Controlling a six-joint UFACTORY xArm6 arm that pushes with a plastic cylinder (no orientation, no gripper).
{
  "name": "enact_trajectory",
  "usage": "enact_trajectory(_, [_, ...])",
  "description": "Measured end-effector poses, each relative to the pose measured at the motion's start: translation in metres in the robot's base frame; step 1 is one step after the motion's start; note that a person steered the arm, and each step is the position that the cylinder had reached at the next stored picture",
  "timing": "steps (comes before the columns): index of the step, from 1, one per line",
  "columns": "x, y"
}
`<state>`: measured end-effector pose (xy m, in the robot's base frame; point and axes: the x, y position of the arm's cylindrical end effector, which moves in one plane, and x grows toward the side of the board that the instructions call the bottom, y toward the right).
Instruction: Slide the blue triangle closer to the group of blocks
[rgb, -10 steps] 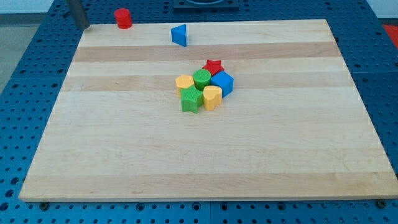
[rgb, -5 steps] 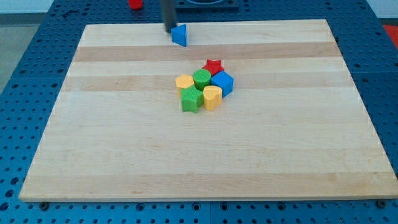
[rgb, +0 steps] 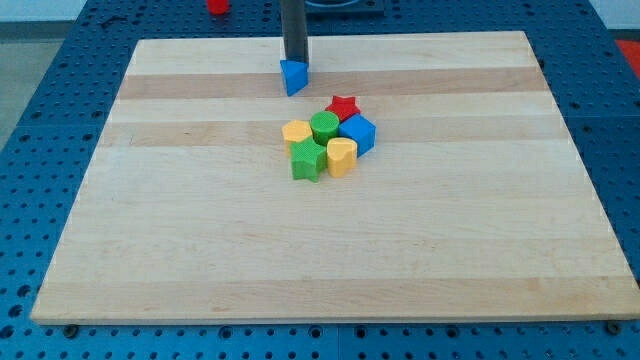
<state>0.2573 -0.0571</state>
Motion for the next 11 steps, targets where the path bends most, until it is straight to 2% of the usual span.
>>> enact_trajectory(2, [-0.002,-0.016])
enact_trajectory(3, [-0.002,0.006])
enact_trajectory(5, [0.005,-0.003])
enact_trajectory(7, [0.052,-0.007])
enact_trajectory(9, [0.056,-0.063])
enact_trajectory(11, [0.087,-0.038])
